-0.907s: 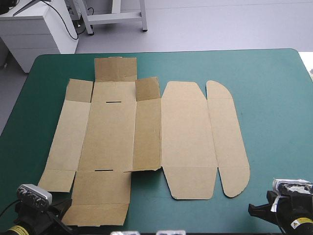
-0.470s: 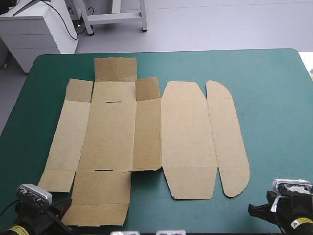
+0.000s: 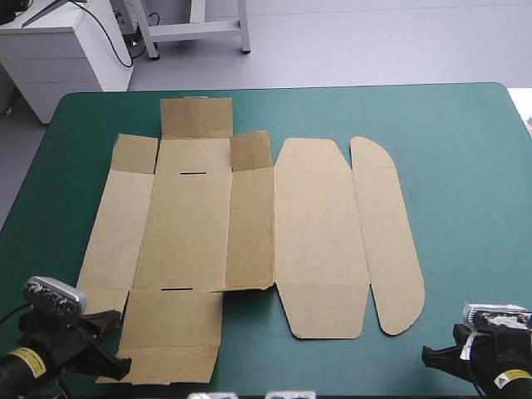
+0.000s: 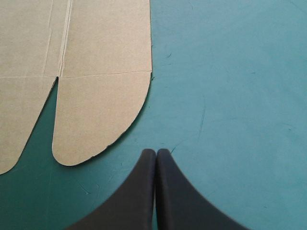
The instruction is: Fold the box
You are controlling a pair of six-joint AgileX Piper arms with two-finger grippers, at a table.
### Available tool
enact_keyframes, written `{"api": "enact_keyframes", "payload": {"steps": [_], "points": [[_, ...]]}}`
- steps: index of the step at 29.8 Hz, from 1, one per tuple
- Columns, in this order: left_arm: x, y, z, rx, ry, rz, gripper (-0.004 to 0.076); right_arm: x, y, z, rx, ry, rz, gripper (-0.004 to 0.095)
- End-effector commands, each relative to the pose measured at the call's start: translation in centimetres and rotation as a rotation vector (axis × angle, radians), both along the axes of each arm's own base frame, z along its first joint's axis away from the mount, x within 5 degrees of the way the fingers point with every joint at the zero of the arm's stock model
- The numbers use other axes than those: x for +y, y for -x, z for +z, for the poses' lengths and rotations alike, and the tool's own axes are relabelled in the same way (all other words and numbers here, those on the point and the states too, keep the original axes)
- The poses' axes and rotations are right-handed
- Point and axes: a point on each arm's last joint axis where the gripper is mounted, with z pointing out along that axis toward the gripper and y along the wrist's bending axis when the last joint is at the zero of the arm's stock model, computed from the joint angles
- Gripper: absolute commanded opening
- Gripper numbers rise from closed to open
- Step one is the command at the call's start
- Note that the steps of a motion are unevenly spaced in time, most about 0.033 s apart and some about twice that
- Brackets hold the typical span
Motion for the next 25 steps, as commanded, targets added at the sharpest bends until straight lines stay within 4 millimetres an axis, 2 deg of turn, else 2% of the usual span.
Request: {"api": "enact_keyframes", "payload": {"steps": [1,8,20,25], "points": [[-0.8,-1.9,2.7,-0.046,0.024,-0.002,-0.0008,0.0,-0.4,1.1,-0.070,0.000,-0.002,-0.0020],[-2.3,-5.8,4.5,-0.005,0.002,0.015,-0.0008,0.0,-0.4,1.1,-0.070,0.000,-0.002,-0.0020],[-4.5,-14.2,5.4,0.048,-0.125,0.085,-0.0008,0.0,-0.4,1.1,-0.070,0.000,-0.002,-0.0020],[-3.3,-17.8,6.6,0.046,-0.088,0.172,-0.0008,0.0,-0.4,1.1,-0.070,0.000,-0.002,-0.0020]]}}
